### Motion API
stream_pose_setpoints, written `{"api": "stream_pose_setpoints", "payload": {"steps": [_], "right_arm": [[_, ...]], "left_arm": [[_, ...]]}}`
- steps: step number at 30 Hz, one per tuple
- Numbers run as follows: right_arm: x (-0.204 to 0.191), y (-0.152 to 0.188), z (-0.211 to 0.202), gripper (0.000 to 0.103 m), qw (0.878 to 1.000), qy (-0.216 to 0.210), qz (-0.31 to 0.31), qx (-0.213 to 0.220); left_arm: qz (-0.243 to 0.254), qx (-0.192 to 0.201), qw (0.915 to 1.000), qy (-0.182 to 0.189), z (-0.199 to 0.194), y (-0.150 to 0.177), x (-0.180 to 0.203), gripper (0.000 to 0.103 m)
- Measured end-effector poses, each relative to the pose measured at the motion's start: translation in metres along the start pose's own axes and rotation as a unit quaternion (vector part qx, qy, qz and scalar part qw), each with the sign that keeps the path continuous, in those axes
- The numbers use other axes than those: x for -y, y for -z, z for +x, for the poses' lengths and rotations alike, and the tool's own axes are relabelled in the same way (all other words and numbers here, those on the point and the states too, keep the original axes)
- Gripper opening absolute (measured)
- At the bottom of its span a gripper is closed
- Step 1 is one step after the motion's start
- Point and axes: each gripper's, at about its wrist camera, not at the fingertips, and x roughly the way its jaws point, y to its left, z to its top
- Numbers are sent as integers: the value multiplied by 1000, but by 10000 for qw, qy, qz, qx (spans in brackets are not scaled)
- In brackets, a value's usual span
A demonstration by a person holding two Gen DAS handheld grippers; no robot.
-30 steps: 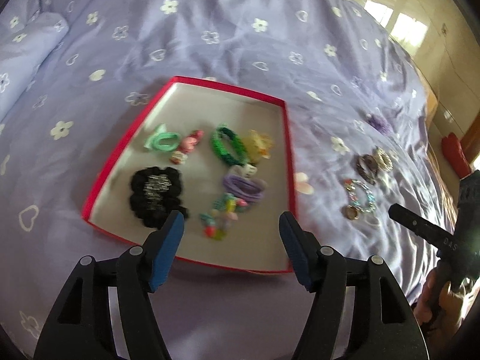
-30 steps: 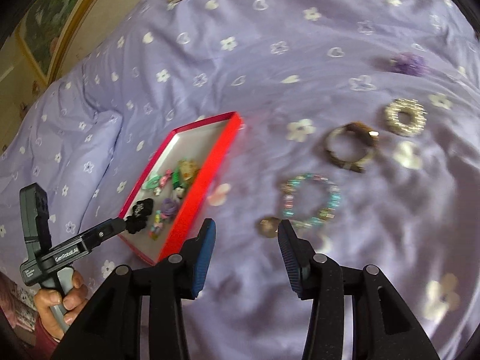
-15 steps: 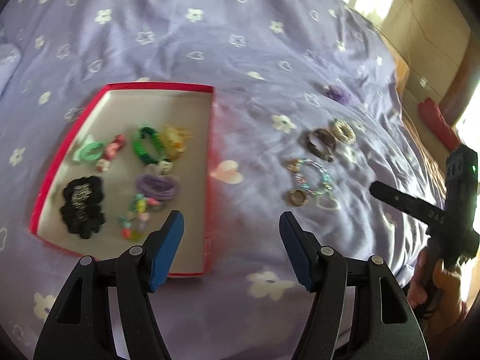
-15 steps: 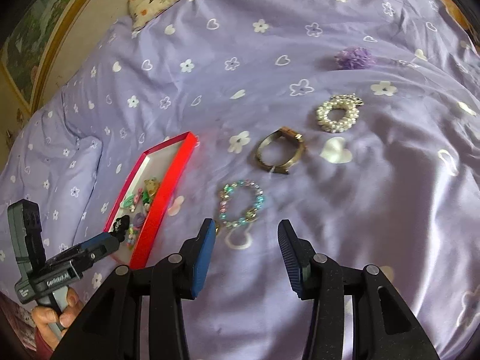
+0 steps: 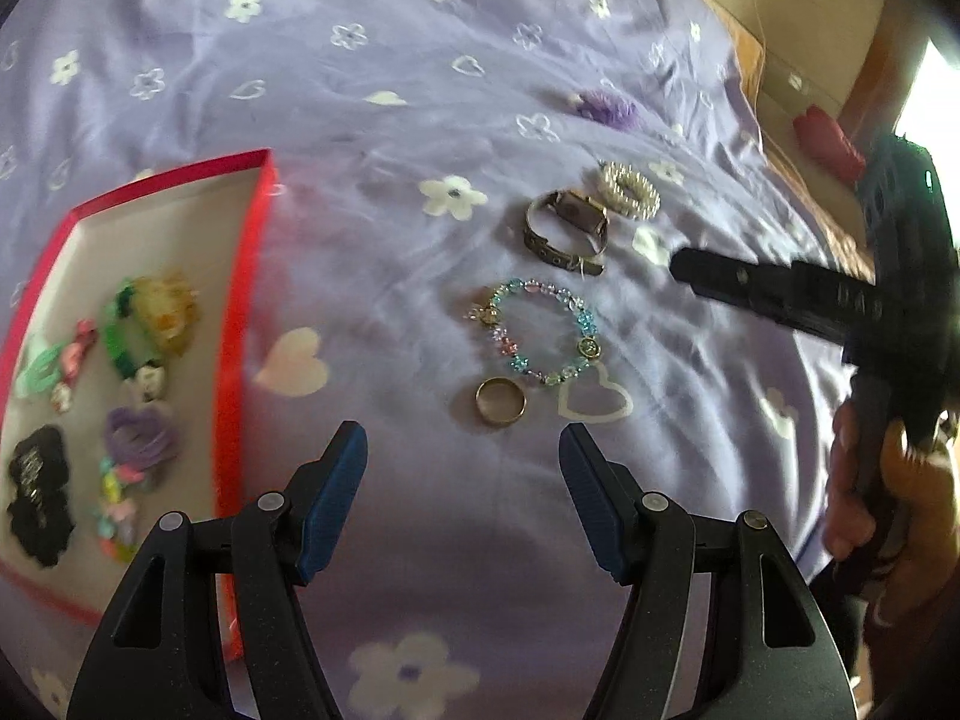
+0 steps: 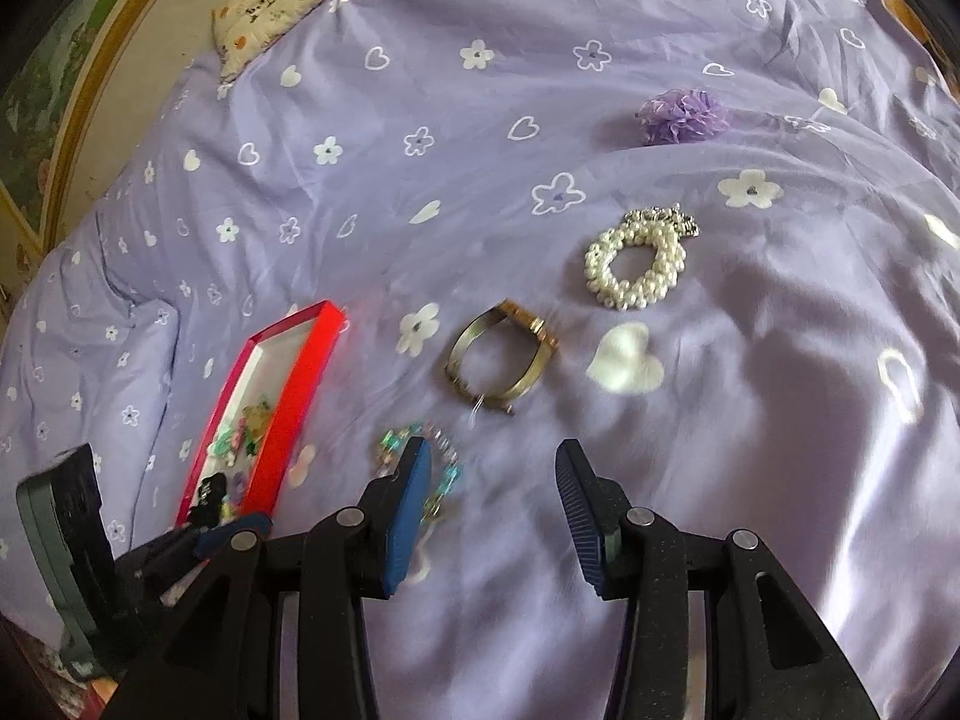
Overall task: Organize jewelry
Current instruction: 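Move both open tools back over the remaining jewelry, then grasp the gold ring with the left tool while the right tool grasps the gold watch, then carry the gold ring with the left tool while the right tool carries the watch to the box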
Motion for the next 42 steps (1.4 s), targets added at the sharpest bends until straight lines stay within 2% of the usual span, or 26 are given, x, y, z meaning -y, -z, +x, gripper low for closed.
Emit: {"api": "stream_pose_setpoints", "payload": {"steps": [10, 12, 14, 17, 19, 20, 27, 29, 35, 36, 37, 42], "right_arm": [[11, -29, 43, 46, 9995, 248, -39, -192], [12, -32, 52, 46, 9991, 331, -37, -254], [12, -33, 58, 46, 9988, 385, -33, -298], [11, -32, 62, 39, 9982, 521, -125, -270], [10, -32, 63, 10, 9978, 598, -168, -248], [10, -32, 62, 8, 9980, 563, -151, -246], [5, -25, 43, 5, 9989, 435, -171, -62], [0, -21, 35, 0, 9990, 383, -212, -19], [-15, -7, 23, 0, 9988, 306, -367, -56], [-17, -6, 24, 1, 9982, 405, -436, -83], [-17, -5, 24, 7, 9980, 423, -451, -92], [-14, -9, 30, 15, 9972, 601, -447, -37]], "left_arm": [[64, -157, 9998, 78, 30, -10, 3, 65], [123, -182, 9997, 59, 34, -10, 5, 60], [219, -211, 9995, 40, 37, -11, 8, 43], [327, -219, 9992, 91, 39, -13, 13, 22], [346, -208, 9991, 126, 39, -13, 13, 21], [343, -197, 9991, 137, 39, -13, 13, 21], [226, -34, 9994, 246, 24, -11, 10, 21], [181, 39, 9995, 254, 17, -10, 8, 21], [-24, 168, 9996, 237, 0, -4, -4, 21], [-74, 172, 9995, 237, -2, -3, -6, 21], [-138, 174, 9995, 240, -4, -2, -10, 21], [-276, 241, 9991, 209, -13, 2, -18, 21]]}}
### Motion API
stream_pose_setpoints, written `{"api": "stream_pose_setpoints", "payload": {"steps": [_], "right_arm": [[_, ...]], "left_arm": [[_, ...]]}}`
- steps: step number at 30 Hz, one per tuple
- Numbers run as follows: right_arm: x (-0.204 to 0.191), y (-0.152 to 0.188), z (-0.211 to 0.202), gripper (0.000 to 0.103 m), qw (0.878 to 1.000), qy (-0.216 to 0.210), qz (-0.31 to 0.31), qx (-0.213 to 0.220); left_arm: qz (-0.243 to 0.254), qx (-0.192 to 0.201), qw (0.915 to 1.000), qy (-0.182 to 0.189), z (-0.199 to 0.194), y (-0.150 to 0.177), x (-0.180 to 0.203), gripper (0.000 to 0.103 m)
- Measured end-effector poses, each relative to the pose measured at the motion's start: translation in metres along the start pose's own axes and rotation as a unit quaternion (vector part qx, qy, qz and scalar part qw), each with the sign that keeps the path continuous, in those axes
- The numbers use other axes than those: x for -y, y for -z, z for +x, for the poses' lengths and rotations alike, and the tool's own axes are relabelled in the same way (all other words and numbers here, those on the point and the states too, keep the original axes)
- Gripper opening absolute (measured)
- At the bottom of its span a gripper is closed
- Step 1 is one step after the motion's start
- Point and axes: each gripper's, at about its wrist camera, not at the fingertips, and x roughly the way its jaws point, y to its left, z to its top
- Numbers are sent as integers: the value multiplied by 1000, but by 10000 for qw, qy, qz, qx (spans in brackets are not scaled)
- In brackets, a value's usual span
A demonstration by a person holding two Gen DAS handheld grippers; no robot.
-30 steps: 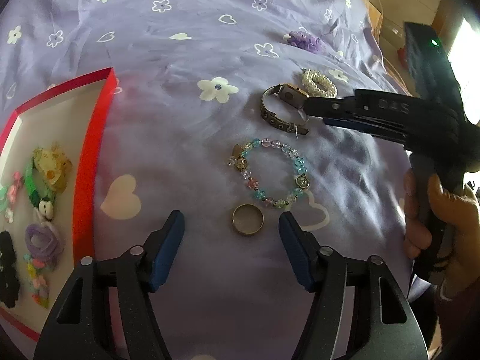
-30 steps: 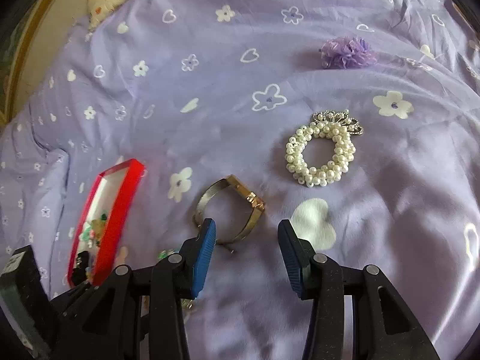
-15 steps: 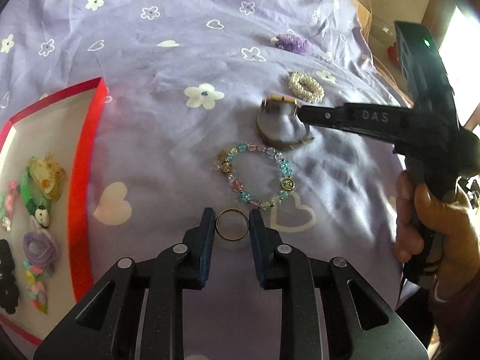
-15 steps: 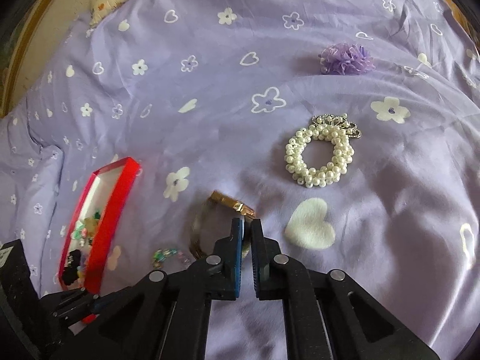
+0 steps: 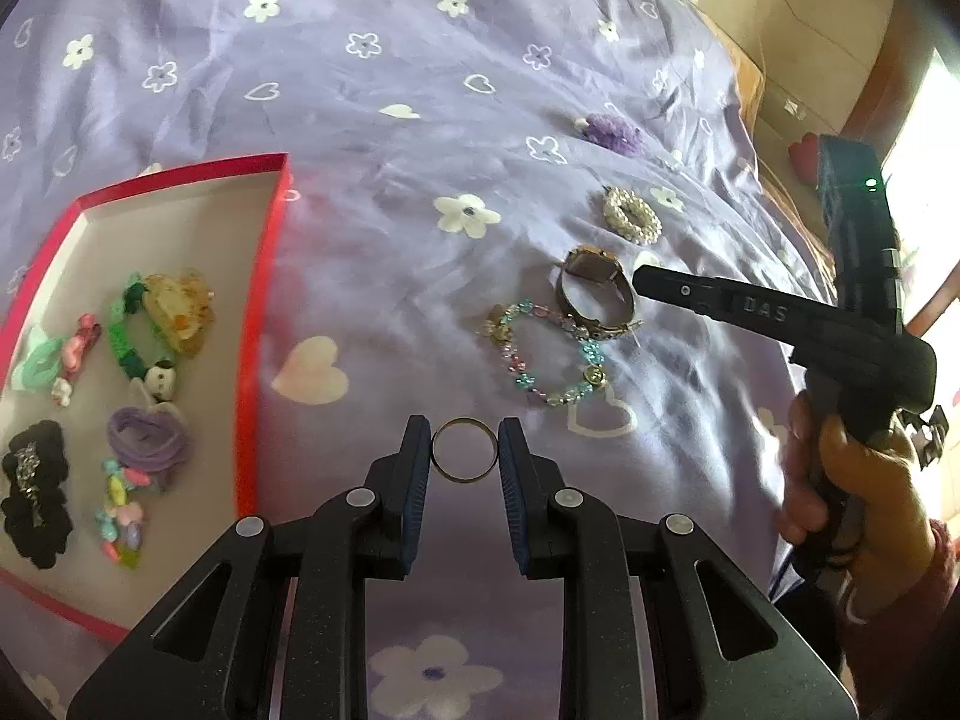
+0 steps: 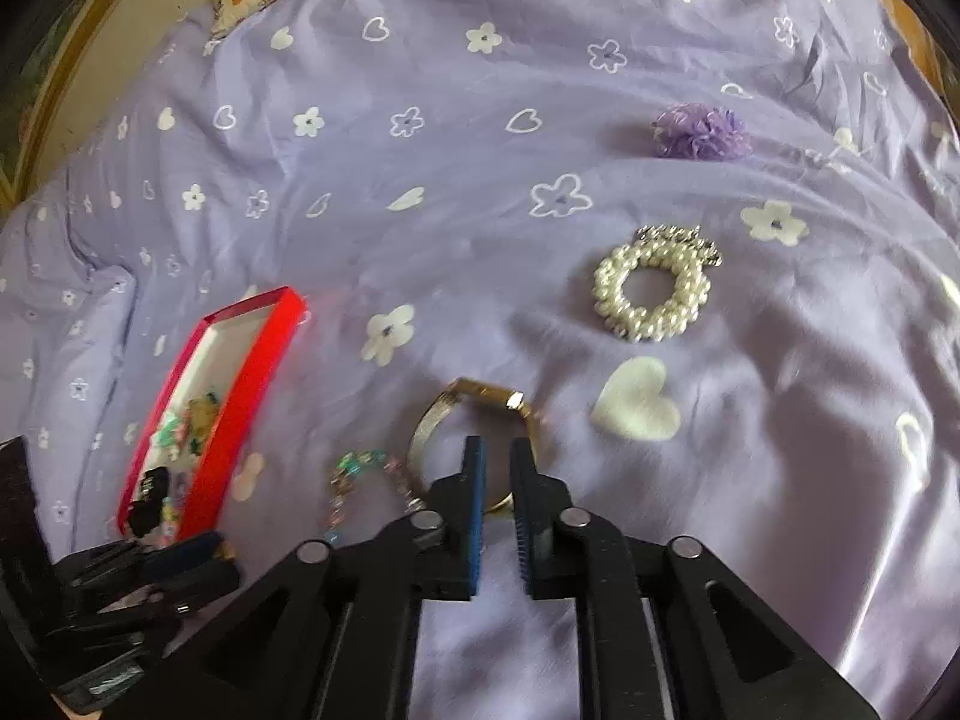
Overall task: Organize jewelry
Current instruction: 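Carry the gold ring with the left tool while the right tool carries the watch to the box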
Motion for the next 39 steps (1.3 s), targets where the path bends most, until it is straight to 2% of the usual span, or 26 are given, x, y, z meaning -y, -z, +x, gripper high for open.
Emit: {"api": "stream_pose_setpoints", "payload": {"steps": [2, 5, 6, 9, 16, 25, 39], "right_arm": [[1, -3, 7, 22, 9999, 72, -55, -49], [3, -6, 23, 23, 9995, 114, -121, -265], [4, -6, 30, 21, 9992, 166, -149, -326], [5, -4, 31, 5, 9992, 223, -139, -290], [-4, 4, 9, 1, 9997, -192, 1, -138], [-55, 18, -8, 1, 9969, -728, -229, -184], [-136, 35, 0, 1, 9888, -1189, -793, -441]], "left_arm": [[-61, 8, 10000, 8, -2, 1, -4, 21], [-111, 23, 9999, -19, -4, 1, -7, 21], [-129, 34, 9999, -24, -5, 1, -8, 21], [-158, 81, 9998, -40, -9, 0, -11, 21], [-258, 247, 9993, -67, -26, 1, -20, 21], [-453, 443, 9977, -219, -54, 11, -41, 21], [-983, 746, 9906, -590, -98, 34, -101, 21]]}}
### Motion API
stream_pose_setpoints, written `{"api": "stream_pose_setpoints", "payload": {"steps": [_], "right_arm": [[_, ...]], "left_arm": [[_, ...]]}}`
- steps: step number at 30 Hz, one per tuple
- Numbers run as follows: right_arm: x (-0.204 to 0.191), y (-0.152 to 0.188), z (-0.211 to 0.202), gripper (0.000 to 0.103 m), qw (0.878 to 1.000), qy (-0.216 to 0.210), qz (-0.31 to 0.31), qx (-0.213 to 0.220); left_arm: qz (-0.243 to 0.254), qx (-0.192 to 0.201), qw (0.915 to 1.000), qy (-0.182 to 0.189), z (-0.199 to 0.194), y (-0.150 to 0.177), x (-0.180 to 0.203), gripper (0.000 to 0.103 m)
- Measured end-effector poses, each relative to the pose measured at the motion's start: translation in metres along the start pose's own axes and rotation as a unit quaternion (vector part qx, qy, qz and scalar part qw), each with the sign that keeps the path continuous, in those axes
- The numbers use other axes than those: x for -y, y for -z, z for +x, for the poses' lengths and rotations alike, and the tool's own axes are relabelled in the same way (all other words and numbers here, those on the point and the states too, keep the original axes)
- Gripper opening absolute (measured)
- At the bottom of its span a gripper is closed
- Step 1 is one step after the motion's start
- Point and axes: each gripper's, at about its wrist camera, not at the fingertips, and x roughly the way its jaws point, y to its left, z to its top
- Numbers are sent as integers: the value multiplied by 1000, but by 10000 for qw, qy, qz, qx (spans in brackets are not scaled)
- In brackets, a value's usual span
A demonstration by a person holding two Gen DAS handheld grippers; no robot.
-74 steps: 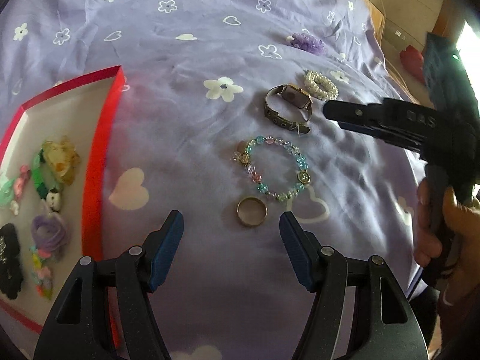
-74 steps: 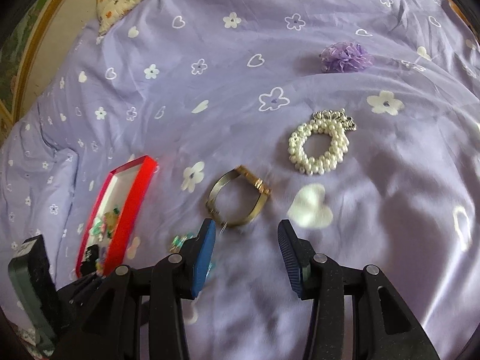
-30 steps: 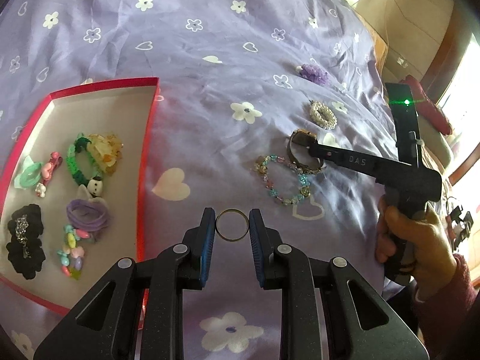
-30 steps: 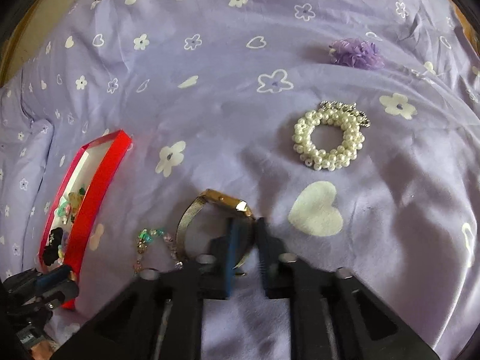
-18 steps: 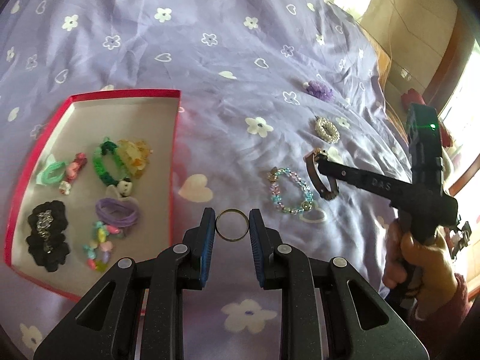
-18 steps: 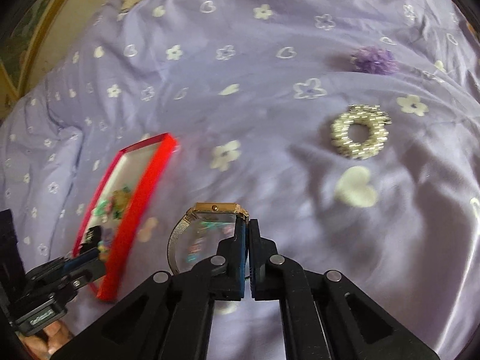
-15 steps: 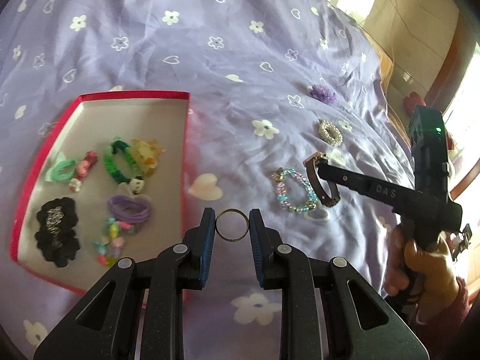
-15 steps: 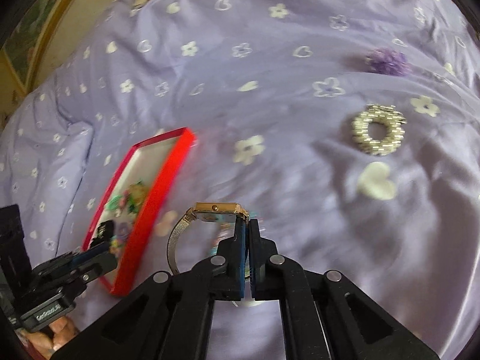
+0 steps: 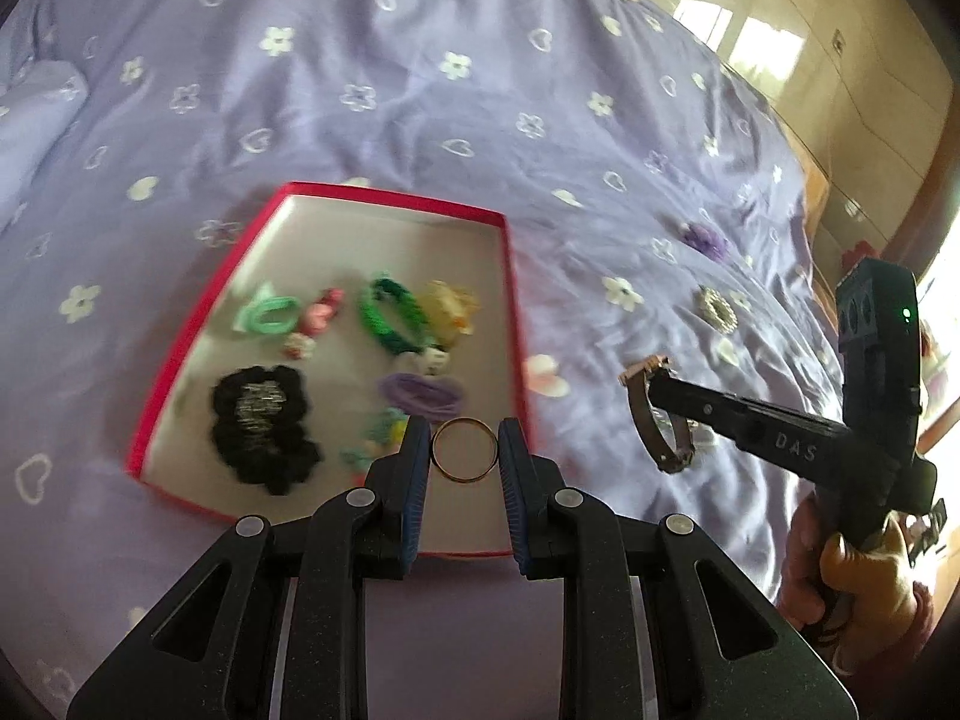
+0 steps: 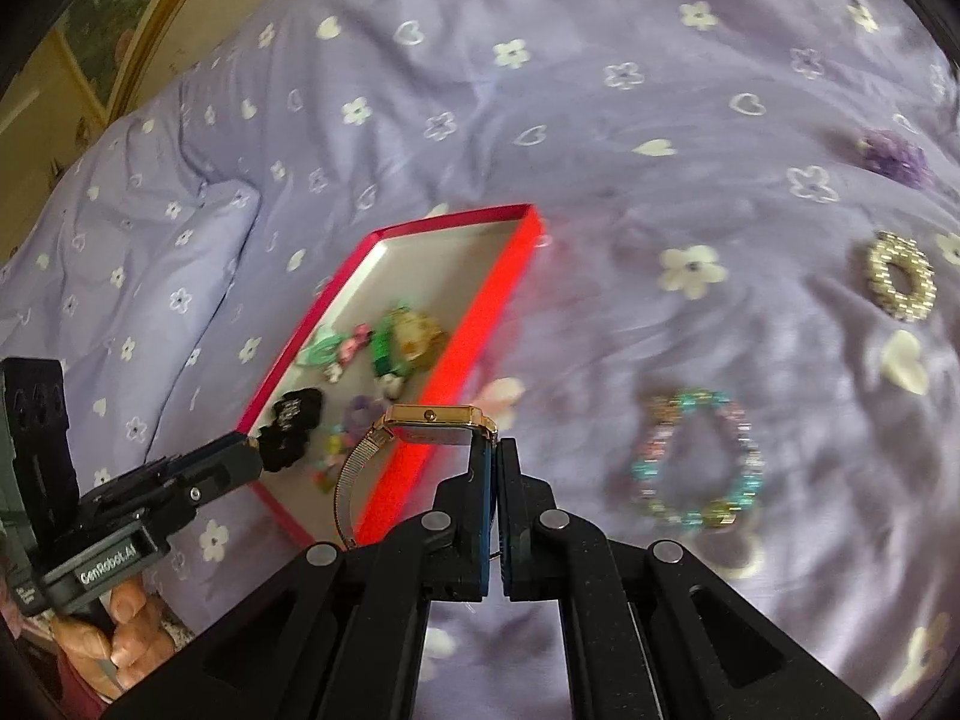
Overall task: Organize jewelry
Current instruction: 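Carry the gold ring with the left tool while the right tool carries the watch to the box, then lower and release the ring with the left tool while the right tool releases the watch in the box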
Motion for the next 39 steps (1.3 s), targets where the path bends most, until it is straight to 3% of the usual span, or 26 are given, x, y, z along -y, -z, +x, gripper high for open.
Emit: {"api": "stream_pose_setpoints", "payload": {"steps": [11, 20, 39], "right_arm": [[-41, -5, 21, 1, 9994, -157, -281, -122], [-64, -17, 49, 1, 9985, -184, -458, -240], [-61, -31, 104, 1, 9964, 31, -559, -637]], "left_arm": [[-339, 113, 9990, -281, -11, -2, -50, 21], [-398, 90, 9983, -420, 0, -7, -70, 21], [-331, -264, 9967, -686, 51, -14, -95, 21]]}}
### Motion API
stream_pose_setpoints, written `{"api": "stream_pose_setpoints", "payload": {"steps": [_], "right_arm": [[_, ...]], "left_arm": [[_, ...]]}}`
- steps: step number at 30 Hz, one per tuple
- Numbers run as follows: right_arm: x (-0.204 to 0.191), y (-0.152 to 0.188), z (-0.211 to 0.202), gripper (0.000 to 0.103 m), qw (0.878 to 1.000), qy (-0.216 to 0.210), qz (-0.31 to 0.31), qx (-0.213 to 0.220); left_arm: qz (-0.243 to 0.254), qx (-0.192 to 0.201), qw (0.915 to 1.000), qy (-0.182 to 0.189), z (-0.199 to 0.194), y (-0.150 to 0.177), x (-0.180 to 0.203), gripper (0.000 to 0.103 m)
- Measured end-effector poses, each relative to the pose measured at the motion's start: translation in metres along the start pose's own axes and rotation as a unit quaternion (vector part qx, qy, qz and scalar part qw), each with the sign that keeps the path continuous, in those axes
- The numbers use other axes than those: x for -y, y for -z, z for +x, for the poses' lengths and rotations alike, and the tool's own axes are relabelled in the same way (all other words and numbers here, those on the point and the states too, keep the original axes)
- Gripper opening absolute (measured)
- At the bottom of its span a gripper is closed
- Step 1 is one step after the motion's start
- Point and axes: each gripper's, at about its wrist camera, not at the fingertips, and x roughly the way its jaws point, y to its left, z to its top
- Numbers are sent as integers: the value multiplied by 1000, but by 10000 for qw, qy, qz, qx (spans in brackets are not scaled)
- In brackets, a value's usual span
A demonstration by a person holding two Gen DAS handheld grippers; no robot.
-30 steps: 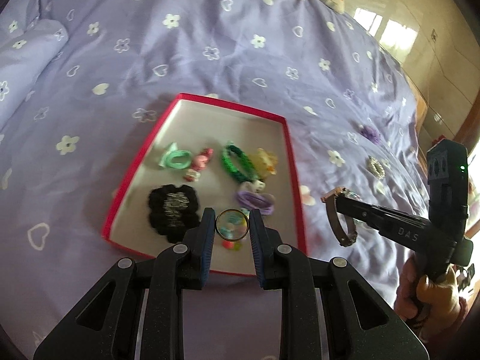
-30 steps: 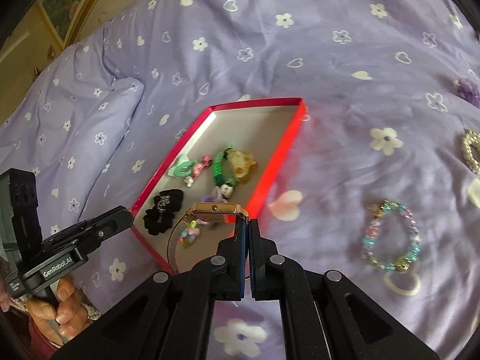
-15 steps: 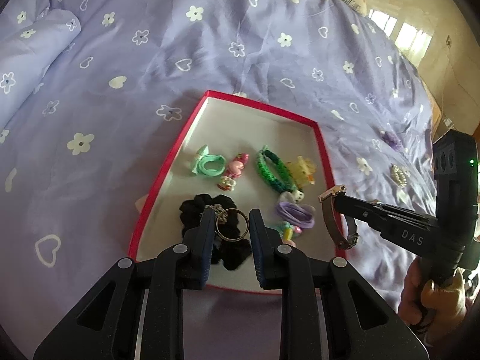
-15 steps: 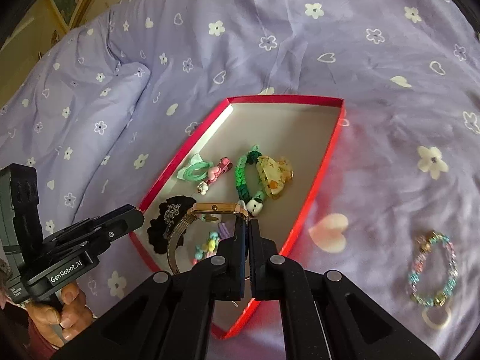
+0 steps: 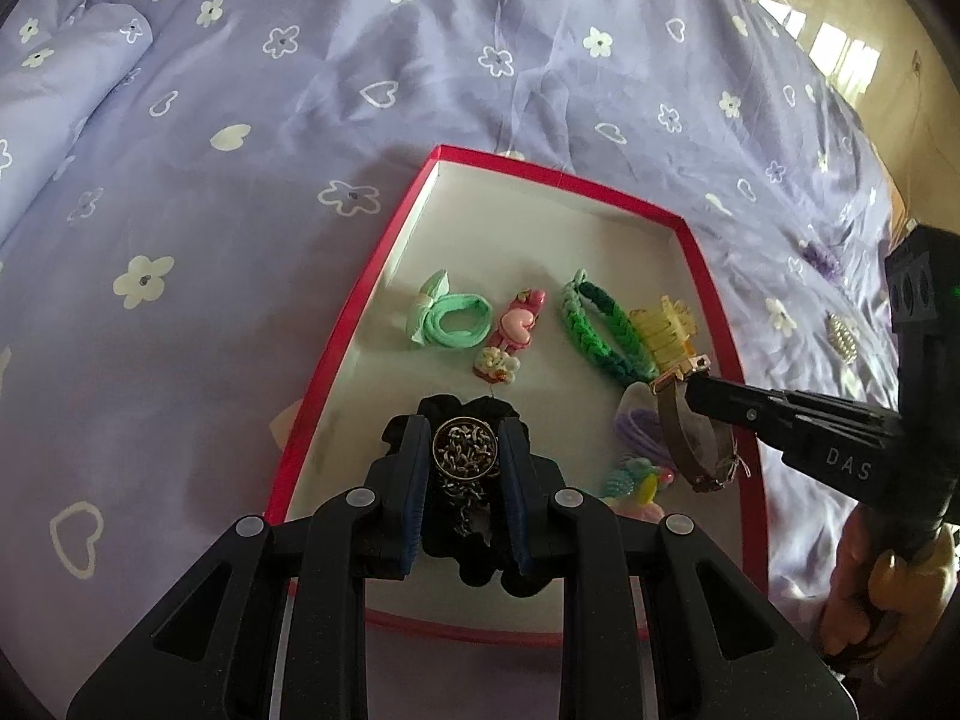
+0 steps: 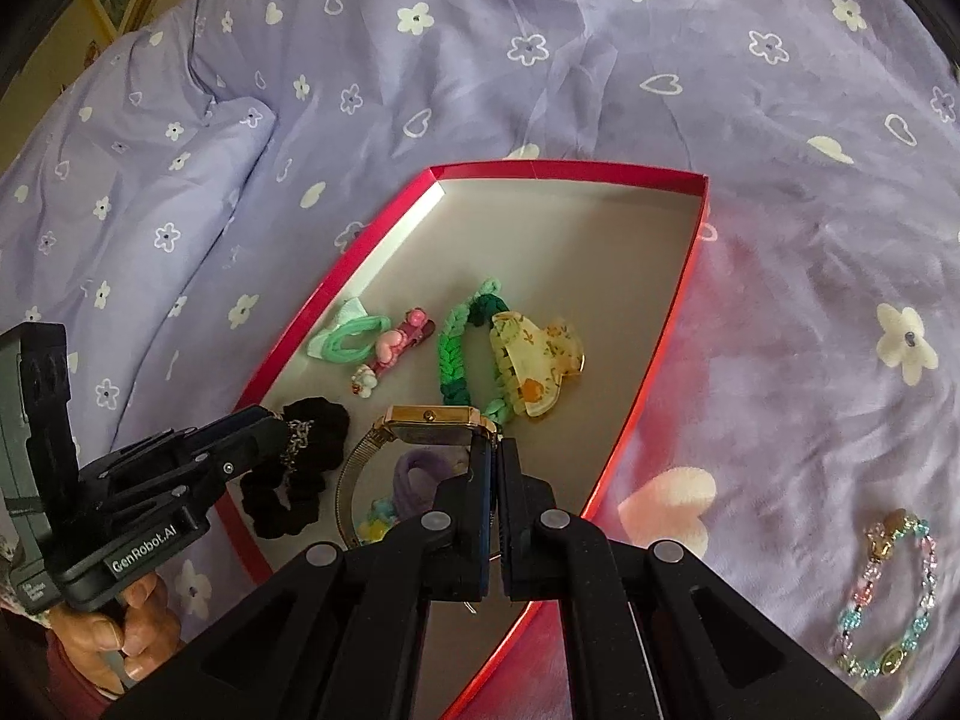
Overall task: Organize jewelry
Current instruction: 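Lower and release the ring with the left tool while the right tool releases the watch in the box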
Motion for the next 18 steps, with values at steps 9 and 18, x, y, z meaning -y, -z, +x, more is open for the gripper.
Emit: {"api": "stream_pose_setpoints", "payload": {"steps": [9, 18], "right_arm": [[2, -1, 6, 2, 10000, 22, -3, -62], [1, -1, 6, 7, 10000, -28, -33, -79]], "left_arm": [[-73, -56, 10000, -24, 7, 2, -4, 21], [-132, -90, 9999, -32, 8, 3, -4, 21]]}}
